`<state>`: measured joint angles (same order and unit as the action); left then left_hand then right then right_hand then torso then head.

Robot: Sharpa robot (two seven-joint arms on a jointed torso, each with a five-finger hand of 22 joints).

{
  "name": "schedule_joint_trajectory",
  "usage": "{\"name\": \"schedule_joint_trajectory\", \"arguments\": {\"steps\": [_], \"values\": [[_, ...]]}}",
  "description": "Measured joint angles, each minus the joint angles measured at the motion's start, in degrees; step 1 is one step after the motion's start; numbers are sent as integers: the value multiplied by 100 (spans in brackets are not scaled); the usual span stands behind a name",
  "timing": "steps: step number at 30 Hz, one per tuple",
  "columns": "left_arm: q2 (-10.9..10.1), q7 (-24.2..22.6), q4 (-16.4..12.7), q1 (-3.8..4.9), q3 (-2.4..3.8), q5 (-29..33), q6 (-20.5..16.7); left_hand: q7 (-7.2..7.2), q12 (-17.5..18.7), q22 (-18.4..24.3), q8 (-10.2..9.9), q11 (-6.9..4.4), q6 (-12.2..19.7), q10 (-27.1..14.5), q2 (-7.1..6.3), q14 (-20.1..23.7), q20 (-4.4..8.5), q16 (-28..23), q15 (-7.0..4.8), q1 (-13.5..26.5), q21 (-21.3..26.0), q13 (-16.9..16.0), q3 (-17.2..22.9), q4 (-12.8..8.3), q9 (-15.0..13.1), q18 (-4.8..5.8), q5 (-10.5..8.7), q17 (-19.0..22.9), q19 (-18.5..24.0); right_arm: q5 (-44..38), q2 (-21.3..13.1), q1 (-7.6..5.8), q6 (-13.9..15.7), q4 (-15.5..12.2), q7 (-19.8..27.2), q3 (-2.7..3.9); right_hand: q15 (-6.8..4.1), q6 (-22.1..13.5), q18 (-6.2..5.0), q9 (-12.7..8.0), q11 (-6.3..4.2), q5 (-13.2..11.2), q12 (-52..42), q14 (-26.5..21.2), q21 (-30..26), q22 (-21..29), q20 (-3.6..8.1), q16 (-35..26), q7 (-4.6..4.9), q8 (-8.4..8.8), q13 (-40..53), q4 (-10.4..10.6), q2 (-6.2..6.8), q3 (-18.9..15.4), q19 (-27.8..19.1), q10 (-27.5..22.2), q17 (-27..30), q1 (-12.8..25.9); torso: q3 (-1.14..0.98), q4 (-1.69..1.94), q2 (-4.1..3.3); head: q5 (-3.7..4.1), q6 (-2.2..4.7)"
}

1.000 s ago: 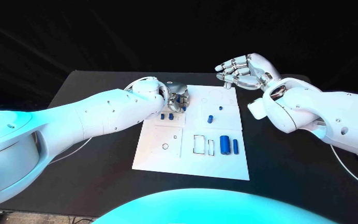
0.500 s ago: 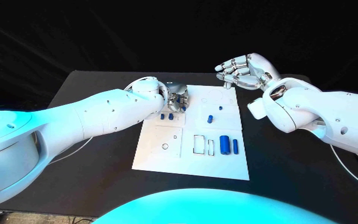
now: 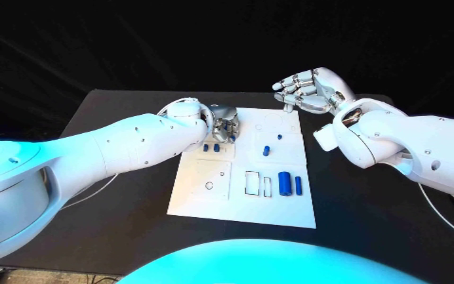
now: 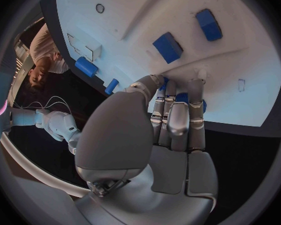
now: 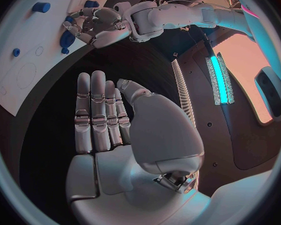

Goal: Assemble the parts on the task board

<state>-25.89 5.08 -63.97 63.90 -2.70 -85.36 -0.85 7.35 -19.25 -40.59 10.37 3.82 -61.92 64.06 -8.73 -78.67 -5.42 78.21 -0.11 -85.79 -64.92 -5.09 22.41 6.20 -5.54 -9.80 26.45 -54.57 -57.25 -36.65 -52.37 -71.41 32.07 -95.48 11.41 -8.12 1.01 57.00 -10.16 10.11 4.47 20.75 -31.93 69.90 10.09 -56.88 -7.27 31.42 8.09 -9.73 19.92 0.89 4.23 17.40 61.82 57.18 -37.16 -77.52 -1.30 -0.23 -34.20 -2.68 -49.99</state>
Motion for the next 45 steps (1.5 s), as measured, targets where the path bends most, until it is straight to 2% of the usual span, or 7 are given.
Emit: {"name": "schedule_joint_trajectory", "arguments": {"steps": [7,12,19,23,27,35,45], "values": [[-57,-28,-45,-18,-3,44,-116,13,96,-67,-67,20,-13,61,15,0,0,5,0,-15,-68,16,87,-87,3,0,0,-6,0,0,7,1,0,29,2,0,0,0,0,0,0,0,0,0,0,1,0,0,0,0,0,0,0,0,0,0,0,0,4,2,5,16,16],[-175,-39,-171,-24,31,96,-225,23,134,-79,-96,20,-23,60,15,0,0,21,0,-15,-89,19,130,-110,11,0,0,-5,0,0,11,5,1,57,4,1,0,0,0,0,0,0,0,0,0,1,0,0,0,0,0,0,0,0,0,0,1,0,5,4,10,20,43],[-449,-65,-439,-24,143,235,-399,33,196,-99,-132,41,-33,81,14,0,0,21,0,-15,-98,19,148,-114,17,0,0,8,0,3,13,19,1,85,7,1,0,0,0,0,0,0,0,0,0,-4,0,-23,0,0,-8,0,0,0,0,0,-5,0,3,6,12,20,77],[-618,-75,-563,-21,205,332,-457,63,263,-94,-177,52,-63,93,-75,0,0,21,0,75,-98,28,149,-114,19,0,0,42,0,12,11,22,1,97,10,1,0,0,0,-5,0,0,0,0,0,-7,0,-43,0,0,-16,0,-17,0,0,0,-15,17,1,8,7,20,82],[-773,-80,-674,-21,246,420,-476,64,264,-88,-177,61,-64,102,-107,0,0,21,1,107,-98,28,149,-114,25,0,0,50,0,24,2,24,1,99,13,1,0,0,0,-5,0,0,0,0,0,-7,0,-43,0,0,-15,0,-30,0,0,0,-14,31,0,8,3,20,83],[-979,-72,-716,-20,263,501,-455,62,295,-58,-197,40,-66,122,-141,1,-15,21,0,140,-98,27,133,-98,27,0,1,80,15,38,-18,28,1,99,15,1,0,0,0,-5,0,0,0,0,0,-6,0,-44,0,0,-15,0,-30,0,0,0,-20,30,-1,5,-3,34,85],[-1022,-65,-672,-20,265,523,-339,43,317,-56,-210,41,-85,162,-160,1,-21,21,1,160,-98,27,117,-83,27,0,1,95,22,45,-11,31,1,104,15,0,0,0,0,-4,0,0,0,0,0,-6,0,-44,0,0,-21,0,-30,0,0,0,-19,30,-1,-1,-3,12,63]]}}
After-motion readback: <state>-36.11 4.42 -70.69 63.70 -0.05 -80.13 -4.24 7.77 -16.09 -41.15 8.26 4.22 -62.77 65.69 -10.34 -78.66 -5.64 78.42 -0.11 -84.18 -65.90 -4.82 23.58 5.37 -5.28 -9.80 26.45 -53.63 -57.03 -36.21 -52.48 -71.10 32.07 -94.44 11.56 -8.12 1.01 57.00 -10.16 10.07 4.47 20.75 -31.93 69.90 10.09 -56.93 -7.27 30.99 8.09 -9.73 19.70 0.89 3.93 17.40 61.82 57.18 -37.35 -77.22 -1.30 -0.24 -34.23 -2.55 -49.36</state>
